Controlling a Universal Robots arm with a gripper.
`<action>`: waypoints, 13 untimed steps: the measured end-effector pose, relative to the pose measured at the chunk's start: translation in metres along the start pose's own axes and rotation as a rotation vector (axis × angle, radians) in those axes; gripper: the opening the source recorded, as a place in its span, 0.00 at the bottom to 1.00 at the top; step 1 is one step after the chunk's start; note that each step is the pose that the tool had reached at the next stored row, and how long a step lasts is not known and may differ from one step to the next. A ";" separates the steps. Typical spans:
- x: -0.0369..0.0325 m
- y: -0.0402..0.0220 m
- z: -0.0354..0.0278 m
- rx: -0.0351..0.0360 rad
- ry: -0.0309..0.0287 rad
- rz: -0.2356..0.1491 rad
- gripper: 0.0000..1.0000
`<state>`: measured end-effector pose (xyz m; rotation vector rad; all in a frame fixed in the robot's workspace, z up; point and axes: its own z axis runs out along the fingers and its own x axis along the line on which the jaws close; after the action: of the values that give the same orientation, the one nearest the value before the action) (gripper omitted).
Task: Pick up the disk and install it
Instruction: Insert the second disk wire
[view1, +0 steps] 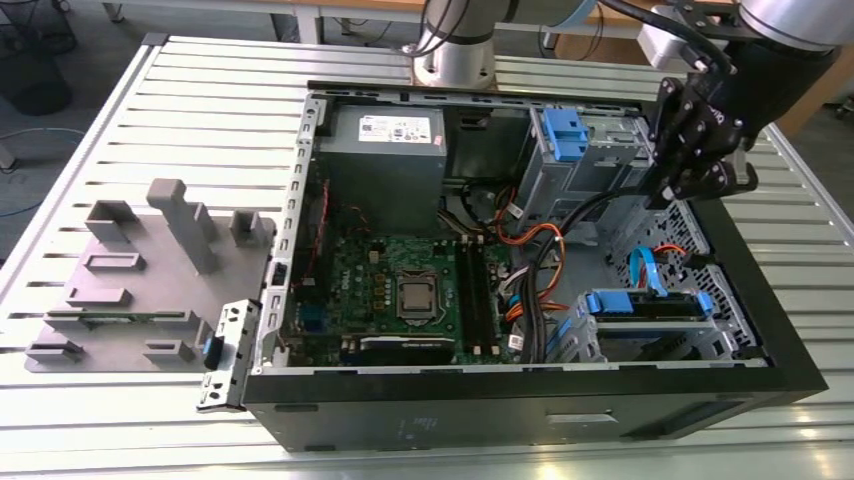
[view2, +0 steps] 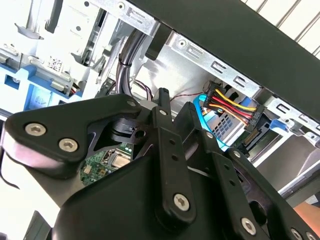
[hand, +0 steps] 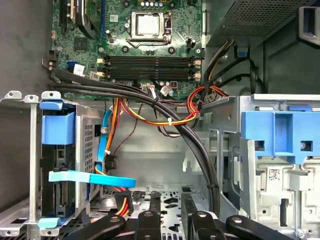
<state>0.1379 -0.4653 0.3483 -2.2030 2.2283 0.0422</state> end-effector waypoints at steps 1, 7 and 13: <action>0.0000 0.0000 0.0000 0.0000 -0.0001 0.000 0.31; 0.0033 -0.0001 -0.0003 0.0000 0.0000 0.000 0.31; 0.0175 -0.0002 -0.0005 0.0000 -0.0001 0.000 0.31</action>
<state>0.1379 -0.4828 0.3484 -2.2030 2.2282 0.0424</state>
